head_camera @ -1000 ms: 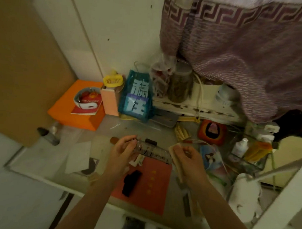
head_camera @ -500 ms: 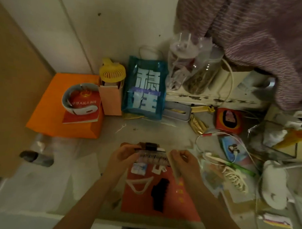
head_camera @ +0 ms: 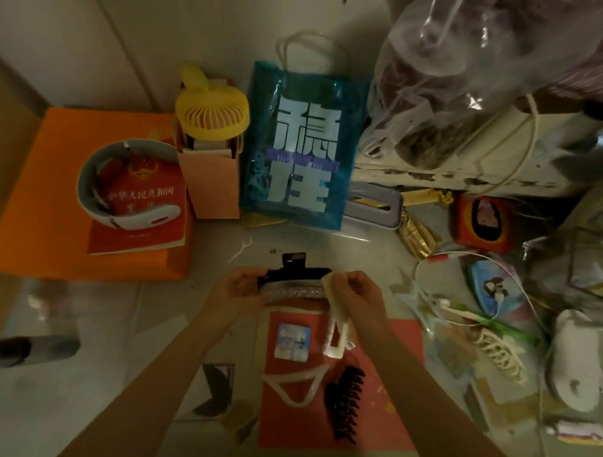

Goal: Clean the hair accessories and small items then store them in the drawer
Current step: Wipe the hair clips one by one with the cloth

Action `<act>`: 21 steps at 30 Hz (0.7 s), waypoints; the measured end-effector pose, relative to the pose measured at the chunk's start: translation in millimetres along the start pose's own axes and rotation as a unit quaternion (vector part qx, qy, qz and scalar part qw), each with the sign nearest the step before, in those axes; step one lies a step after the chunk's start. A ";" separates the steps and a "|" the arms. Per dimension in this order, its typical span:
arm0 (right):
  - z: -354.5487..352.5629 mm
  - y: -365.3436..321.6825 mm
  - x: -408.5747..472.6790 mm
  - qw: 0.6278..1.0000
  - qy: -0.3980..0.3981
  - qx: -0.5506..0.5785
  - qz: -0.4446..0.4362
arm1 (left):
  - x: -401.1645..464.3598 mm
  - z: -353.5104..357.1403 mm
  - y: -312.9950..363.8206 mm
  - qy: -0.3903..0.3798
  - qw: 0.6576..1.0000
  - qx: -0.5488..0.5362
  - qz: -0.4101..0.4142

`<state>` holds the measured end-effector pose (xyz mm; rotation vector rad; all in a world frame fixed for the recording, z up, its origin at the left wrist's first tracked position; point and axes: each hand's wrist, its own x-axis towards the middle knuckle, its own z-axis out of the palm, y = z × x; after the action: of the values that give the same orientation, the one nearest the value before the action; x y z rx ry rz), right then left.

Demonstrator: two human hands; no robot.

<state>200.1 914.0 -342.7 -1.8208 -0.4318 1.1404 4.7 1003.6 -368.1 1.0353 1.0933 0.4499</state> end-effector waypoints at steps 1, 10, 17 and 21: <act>3.2 2.1 6.0 1.000 -0.004 -0.015 0.003 | 4.9 -3.1 -2.1 0.001 1.000 -0.002 -0.005; 23.8 25.4 34.6 0.997 0.007 -0.063 0.052 | 26.6 -18.7 -24.0 0.010 0.999 0.004 -0.043; 27.2 27.0 31.3 0.996 0.025 -0.075 0.049 | 25.5 -16.1 -28.1 0.043 0.997 0.057 -0.011; 23.1 25.6 26.5 0.995 0.041 -0.067 0.057 | 20.3 -15.8 -27.4 0.067 0.997 0.041 -0.014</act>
<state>189.9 930.6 -381.6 -2.0242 -0.3684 1.1318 -5.1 1012.7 -403.2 1.0733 1.2525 0.4598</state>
